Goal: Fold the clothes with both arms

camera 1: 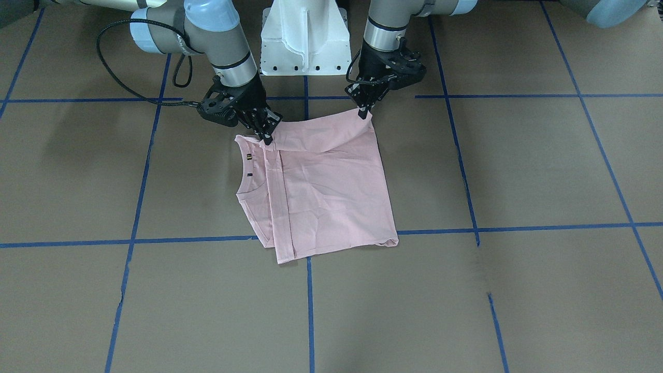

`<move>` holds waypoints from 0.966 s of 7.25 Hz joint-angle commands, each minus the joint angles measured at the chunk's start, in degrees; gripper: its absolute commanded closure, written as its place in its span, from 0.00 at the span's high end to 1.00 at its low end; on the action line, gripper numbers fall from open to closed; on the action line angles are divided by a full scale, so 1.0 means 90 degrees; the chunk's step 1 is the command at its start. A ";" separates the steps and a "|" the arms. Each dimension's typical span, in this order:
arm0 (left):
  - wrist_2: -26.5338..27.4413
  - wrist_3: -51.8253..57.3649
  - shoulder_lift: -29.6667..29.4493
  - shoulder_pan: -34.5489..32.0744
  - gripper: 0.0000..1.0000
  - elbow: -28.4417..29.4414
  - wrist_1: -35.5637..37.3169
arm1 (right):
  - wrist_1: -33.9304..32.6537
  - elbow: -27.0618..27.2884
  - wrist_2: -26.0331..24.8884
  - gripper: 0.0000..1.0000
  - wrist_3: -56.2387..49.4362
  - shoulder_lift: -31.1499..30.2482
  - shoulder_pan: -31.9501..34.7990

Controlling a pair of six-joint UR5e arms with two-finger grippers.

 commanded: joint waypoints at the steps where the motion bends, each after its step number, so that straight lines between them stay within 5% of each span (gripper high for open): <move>1: -0.0010 0.0333 -0.0639 -0.1038 0.00 0.1697 -0.1257 | 0.0078 -0.1717 0.0139 0.00 -0.0377 0.1209 0.0780; 2: -0.0010 0.0510 -0.1195 -0.1449 0.00 0.3092 -0.2038 | 0.0716 -0.3034 0.0420 0.00 -0.0670 0.1836 0.1239; 3: -0.0019 0.1324 -0.1385 -0.1850 0.99 0.4044 -0.2800 | 0.1535 -0.4255 0.0433 0.33 -0.0721 0.2316 0.1582; 4: -0.0058 0.1767 -0.1377 -0.2240 1.00 0.4189 -0.3059 | 0.1736 -0.4838 0.0423 0.99 -0.1186 0.2563 0.1740; 7: -0.0223 0.1879 -0.1348 -0.2303 1.00 0.4142 -0.3168 | 0.1729 -0.5049 0.0723 1.00 -0.1395 0.2595 0.2228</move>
